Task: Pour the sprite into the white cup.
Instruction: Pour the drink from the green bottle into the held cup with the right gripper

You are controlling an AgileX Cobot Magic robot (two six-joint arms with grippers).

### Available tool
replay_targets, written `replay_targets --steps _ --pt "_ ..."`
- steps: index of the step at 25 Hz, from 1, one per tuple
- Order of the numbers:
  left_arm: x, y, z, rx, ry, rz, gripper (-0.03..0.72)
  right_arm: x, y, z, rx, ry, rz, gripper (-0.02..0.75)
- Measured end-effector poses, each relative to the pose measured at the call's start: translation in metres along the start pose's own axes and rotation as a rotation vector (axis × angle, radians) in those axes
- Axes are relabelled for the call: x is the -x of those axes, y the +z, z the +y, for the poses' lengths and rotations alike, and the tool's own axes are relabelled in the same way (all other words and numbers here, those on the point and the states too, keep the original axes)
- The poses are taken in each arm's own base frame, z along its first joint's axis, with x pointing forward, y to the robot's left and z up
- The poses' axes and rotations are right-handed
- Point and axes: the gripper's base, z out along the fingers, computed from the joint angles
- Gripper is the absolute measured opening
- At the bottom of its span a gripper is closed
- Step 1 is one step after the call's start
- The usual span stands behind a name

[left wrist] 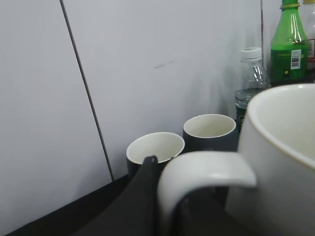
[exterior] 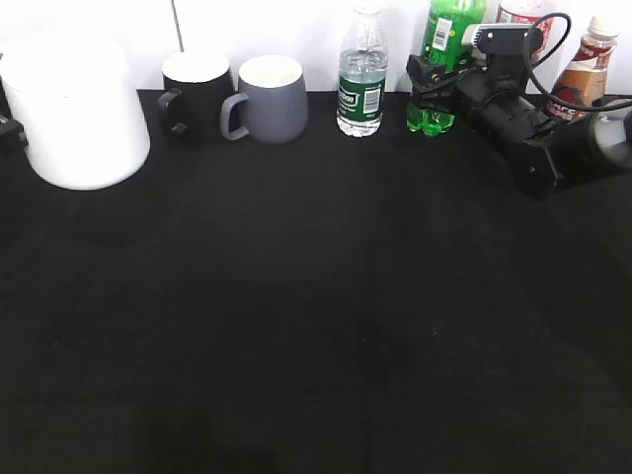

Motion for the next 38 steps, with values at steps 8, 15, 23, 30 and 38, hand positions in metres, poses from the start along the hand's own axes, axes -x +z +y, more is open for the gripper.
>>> replay_targets --steps 8,15,23,30,38 --pt "-0.002 0.000 0.001 0.008 0.000 0.024 0.036 -0.003 -0.001 0.013 0.151 0.027 0.037 0.396" --pt "-0.002 0.000 0.001 0.005 0.003 0.026 0.036 0.009 -0.032 0.006 0.141 0.057 0.112 0.396" --pt "-0.004 0.000 -0.006 -0.061 -0.014 0.047 0.036 0.027 -0.071 0.029 0.324 0.016 0.215 0.394" --pt "0.001 0.012 -0.031 -0.167 -0.047 0.022 0.036 0.074 -0.083 0.047 0.449 -0.063 0.154 0.394" --pt "0.003 0.017 -0.043 -0.210 -0.072 0.018 0.036 0.141 -0.119 0.072 0.589 -0.105 0.316 0.394"
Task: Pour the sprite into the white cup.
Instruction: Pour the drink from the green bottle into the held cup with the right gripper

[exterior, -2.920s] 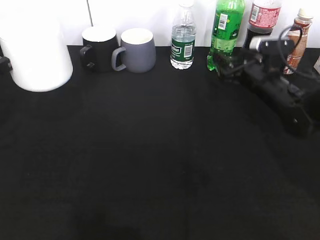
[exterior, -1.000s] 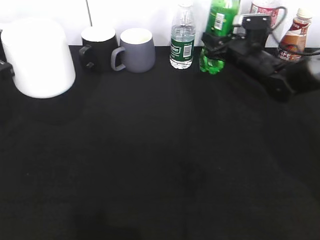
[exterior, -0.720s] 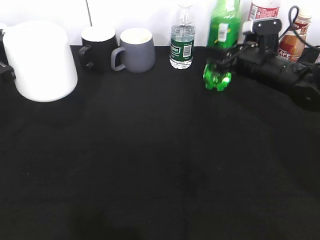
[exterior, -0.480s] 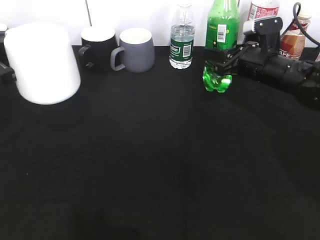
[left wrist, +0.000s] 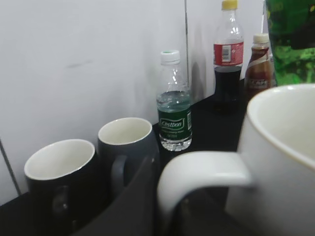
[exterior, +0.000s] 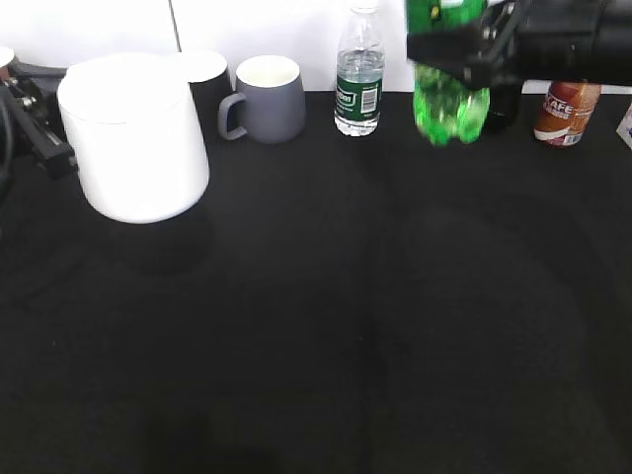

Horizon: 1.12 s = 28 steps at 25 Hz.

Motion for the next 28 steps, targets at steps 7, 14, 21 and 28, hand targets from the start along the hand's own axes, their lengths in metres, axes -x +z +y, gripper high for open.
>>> replay_targets --steps 7,14,21,28 --pt "0.001 0.000 -0.001 -0.007 -0.022 -0.013 0.036 0.004 -0.011 0.007 -0.006 -0.045 0.110 0.394" --pt "0.002 0.000 -0.006 -0.060 -0.114 -0.006 0.036 0.034 -0.031 0.058 0.139 -0.020 0.190 0.393" --pt "0.031 0.049 -0.024 -0.240 -0.034 -0.066 0.036 0.034 -0.034 0.068 0.233 0.019 0.214 0.393" --pt "0.026 0.051 -0.022 -0.236 -0.049 -0.057 0.036 0.035 -0.023 0.090 0.305 0.029 0.228 0.393"
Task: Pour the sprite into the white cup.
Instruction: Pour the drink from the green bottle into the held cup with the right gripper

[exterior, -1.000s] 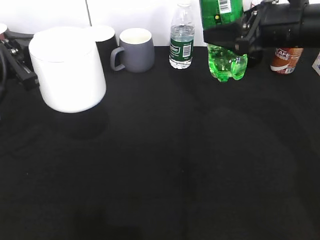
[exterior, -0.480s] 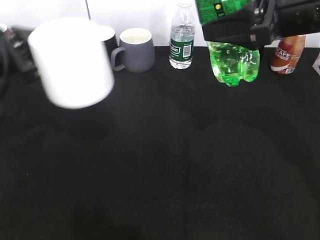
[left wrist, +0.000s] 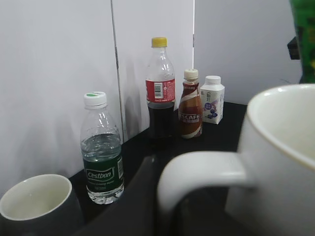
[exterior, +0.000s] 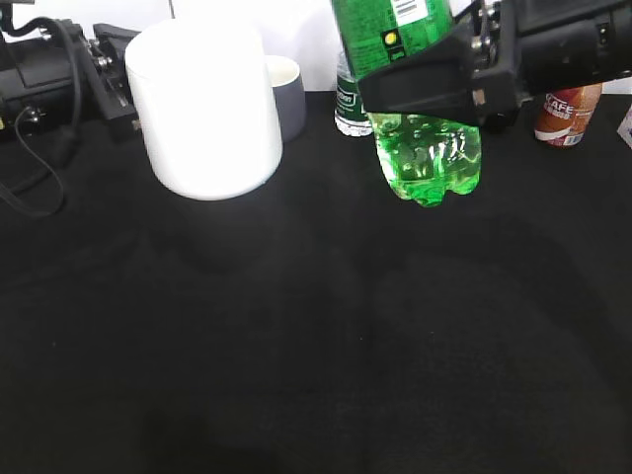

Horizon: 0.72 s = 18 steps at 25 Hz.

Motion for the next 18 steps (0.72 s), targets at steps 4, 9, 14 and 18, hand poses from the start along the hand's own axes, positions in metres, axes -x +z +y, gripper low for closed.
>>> replay_targets --steps 4,9,14,18 --pt "0.000 0.000 0.000 -0.005 0.000 -0.005 0.036 -0.020 0.005 -0.006 -0.078 0.034 0.039 0.393" --pt "0.001 0.000 0.000 -0.006 0.001 -0.007 0.036 -0.021 0.020 0.002 -0.124 -0.031 0.059 0.393" --pt "0.002 0.000 -0.001 -0.016 0.000 -0.022 0.036 -0.028 0.022 0.003 -0.138 -0.033 0.077 0.393" --pt "0.002 0.000 -0.001 -0.016 -0.001 -0.025 0.036 -0.027 0.024 0.003 -0.153 -0.058 0.080 0.393"
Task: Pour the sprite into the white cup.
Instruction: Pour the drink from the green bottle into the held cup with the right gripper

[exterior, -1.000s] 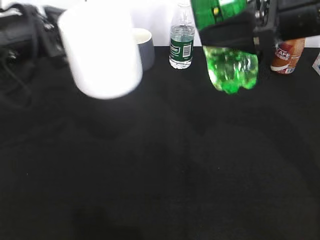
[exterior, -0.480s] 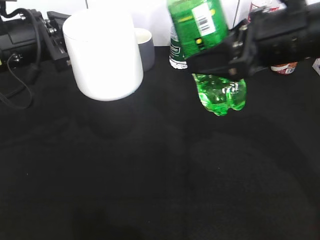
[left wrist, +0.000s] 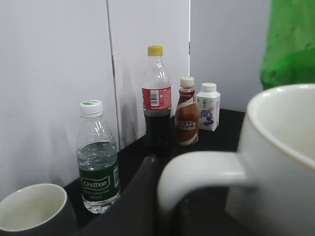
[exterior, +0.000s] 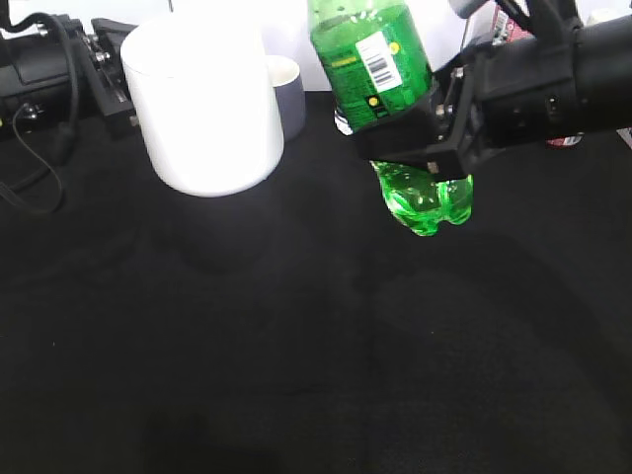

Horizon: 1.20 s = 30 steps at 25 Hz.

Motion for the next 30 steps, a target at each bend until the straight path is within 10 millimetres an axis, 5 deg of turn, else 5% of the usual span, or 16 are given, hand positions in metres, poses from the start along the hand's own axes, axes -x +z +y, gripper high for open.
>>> replay_targets --steps 6,12,16,20,30 --pt "0.009 0.004 0.004 -0.011 0.001 -0.018 0.036 0.003 0.009 0.013 0.020 -0.044 0.006 0.393" --pt "0.009 0.004 0.003 -0.018 -0.016 -0.012 0.036 -0.022 0.014 0.014 0.009 -0.042 0.070 0.393" --pt "0.007 0.004 0.003 -0.026 -0.017 -0.004 0.036 -0.021 0.013 0.015 0.007 -0.060 0.067 0.393" --pt "-0.006 0.008 0.005 -0.054 -0.075 -0.003 0.036 0.003 0.001 0.016 -0.018 -0.111 -0.005 0.393" --pt "-0.006 0.008 0.004 -0.069 -0.091 -0.001 0.036 -0.004 0.003 0.010 -0.089 -0.162 0.022 0.393"
